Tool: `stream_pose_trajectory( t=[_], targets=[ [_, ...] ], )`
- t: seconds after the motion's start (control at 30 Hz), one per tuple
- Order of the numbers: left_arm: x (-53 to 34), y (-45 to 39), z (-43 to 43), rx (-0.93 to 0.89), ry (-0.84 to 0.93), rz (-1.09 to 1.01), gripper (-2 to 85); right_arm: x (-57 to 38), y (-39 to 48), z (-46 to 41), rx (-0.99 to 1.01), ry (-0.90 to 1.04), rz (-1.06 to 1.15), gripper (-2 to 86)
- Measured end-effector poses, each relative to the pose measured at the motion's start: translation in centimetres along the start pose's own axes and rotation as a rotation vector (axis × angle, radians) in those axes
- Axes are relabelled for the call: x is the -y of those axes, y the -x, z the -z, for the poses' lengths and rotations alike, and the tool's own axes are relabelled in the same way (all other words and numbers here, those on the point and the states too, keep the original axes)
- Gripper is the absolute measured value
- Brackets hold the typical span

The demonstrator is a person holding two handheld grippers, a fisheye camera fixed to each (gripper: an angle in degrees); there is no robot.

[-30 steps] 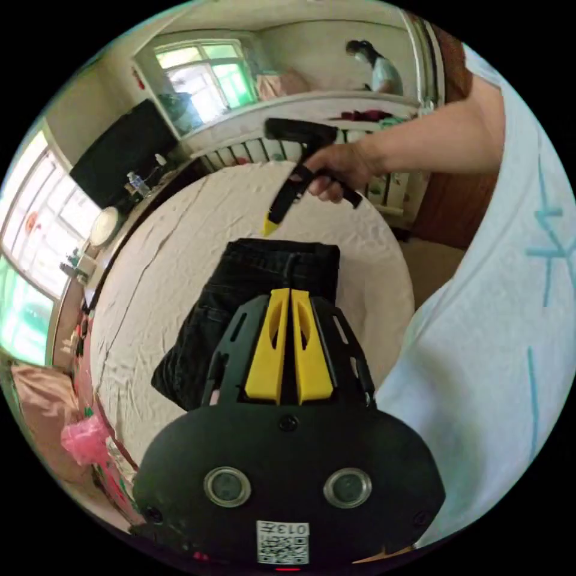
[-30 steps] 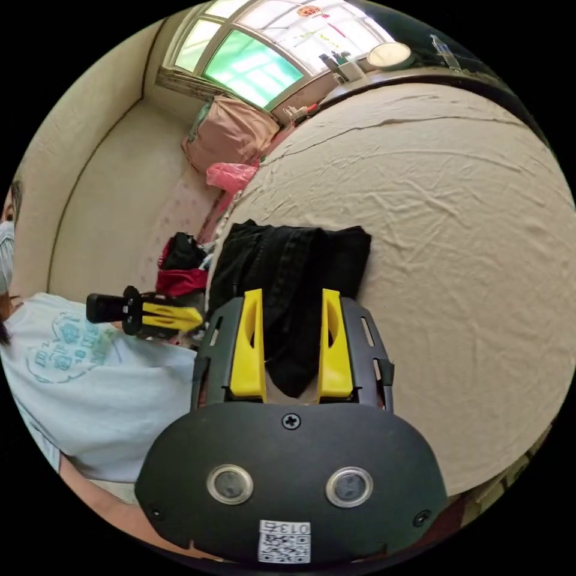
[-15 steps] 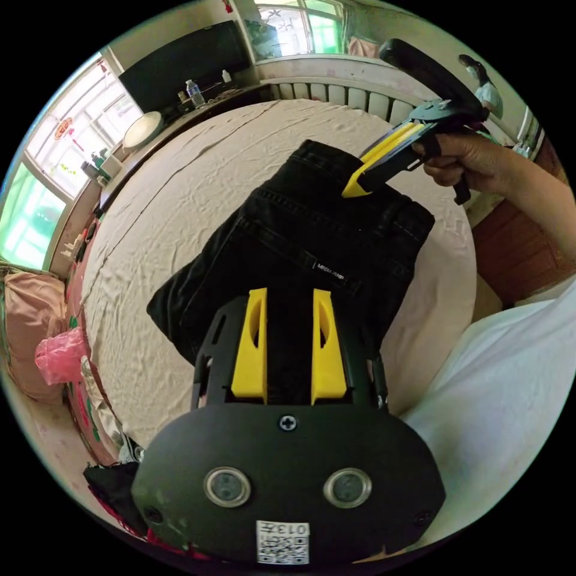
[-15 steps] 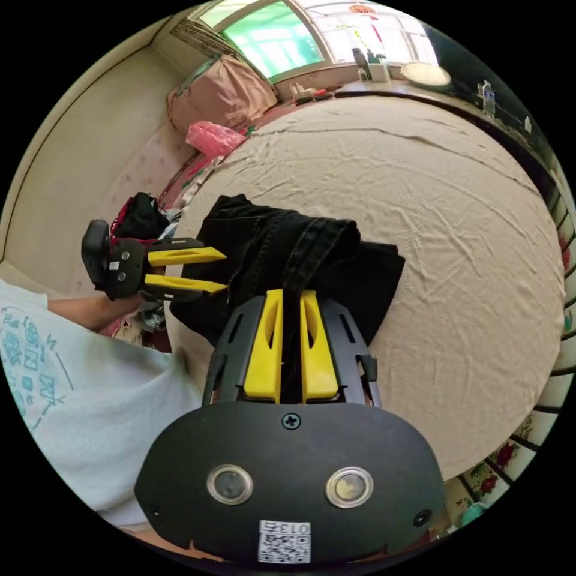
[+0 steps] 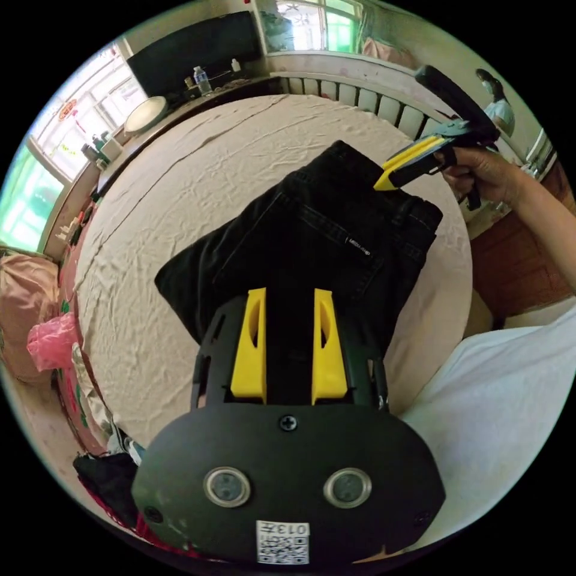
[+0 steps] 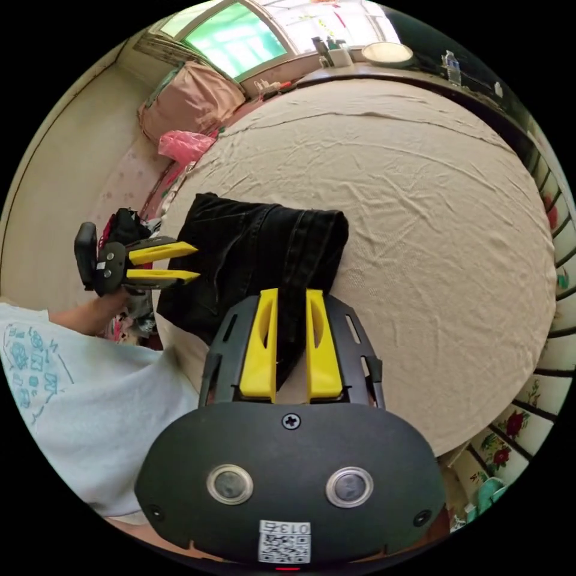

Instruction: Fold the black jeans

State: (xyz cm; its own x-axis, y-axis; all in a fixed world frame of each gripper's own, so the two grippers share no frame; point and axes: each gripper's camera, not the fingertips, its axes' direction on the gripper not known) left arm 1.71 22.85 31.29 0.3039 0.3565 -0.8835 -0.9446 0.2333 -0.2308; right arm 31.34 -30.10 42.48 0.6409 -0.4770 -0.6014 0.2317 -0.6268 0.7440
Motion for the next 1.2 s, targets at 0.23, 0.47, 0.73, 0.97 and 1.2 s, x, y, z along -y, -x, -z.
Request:
stream_pose_trajectory(
  t=[0.23,0.47,0.73,0.97,1.2],
  targets=[
    [-8.9,14.3,0.4,-0.133,-0.071,0.489,17.5,-3.0,-6.1,0.5,0.268,-0.107,-0.164,14.0],
    [-9.6,21.5,-4.7,-0.420,-0.075,0.554,19.6,-2.9,-7.4,-3.1,0.291,-0.005,-0.145,14.3],
    [-8.8,26.8,-7.5,-0.457,-0.017,0.534,13.9,-4.3,-6.6,-3.9,0.236,-0.007,-0.059,10.6],
    [-10.2,33.0,-10.2,-0.569,-0.012,0.646,12.4,-5.9,-8.5,-6.7,0.308,0.003,-0.093,8.6],
    [-9.9,35.7,-6.2,-0.534,-0.108,0.570,7.7,-7.3,-4.6,-4.8,0.220,-0.070,0.016,6.9]
  ],
)
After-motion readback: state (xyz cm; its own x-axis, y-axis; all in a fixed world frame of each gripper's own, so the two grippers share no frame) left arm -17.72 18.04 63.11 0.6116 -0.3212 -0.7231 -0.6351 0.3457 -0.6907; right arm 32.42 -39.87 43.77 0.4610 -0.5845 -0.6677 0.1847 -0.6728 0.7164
